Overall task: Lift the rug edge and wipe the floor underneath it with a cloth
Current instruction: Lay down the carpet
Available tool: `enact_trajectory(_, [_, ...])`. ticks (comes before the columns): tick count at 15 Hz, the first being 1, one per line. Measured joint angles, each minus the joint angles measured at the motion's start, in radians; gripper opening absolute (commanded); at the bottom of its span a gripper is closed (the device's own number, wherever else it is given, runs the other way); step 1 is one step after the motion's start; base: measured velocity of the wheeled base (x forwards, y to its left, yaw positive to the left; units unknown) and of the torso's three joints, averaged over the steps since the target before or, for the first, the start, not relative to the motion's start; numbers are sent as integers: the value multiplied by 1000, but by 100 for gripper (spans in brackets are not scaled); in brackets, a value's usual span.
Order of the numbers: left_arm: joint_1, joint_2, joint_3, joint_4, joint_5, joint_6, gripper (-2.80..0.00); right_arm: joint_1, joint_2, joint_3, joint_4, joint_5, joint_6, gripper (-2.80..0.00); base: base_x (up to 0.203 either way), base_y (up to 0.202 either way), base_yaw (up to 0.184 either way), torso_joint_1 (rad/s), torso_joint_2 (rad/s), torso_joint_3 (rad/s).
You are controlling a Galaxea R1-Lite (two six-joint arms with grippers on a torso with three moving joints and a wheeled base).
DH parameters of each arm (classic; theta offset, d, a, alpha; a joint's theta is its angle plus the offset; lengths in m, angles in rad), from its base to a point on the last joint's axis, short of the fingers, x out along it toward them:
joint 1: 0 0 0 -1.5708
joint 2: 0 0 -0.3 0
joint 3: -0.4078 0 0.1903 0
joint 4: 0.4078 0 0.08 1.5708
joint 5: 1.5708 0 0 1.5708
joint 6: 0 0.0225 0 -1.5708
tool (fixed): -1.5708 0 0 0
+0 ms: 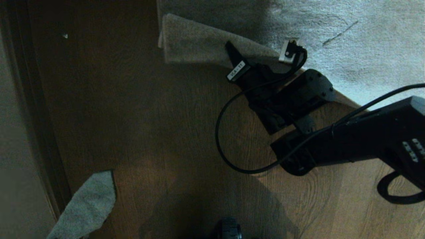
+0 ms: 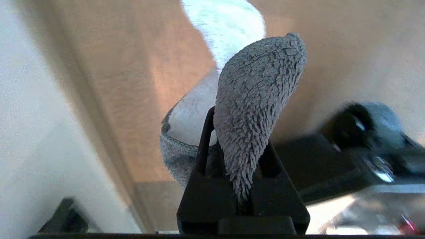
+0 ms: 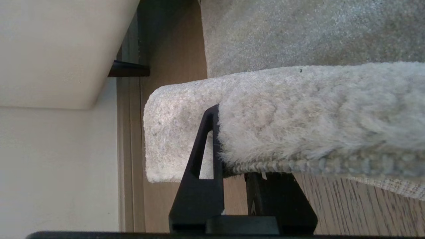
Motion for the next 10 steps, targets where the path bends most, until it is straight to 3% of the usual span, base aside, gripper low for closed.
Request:
enact_trajectory(3, [41, -86, 0, 1, 0, 0, -280, 1, 4, -1, 0, 0, -1, -280, 0, 0, 0, 0, 0, 0])
enact_trajectory(10, [37, -263, 1, 2, 7, 0, -280, -3, 6, 0, 0, -3, -2, -280, 0, 0, 0, 0, 0, 0])
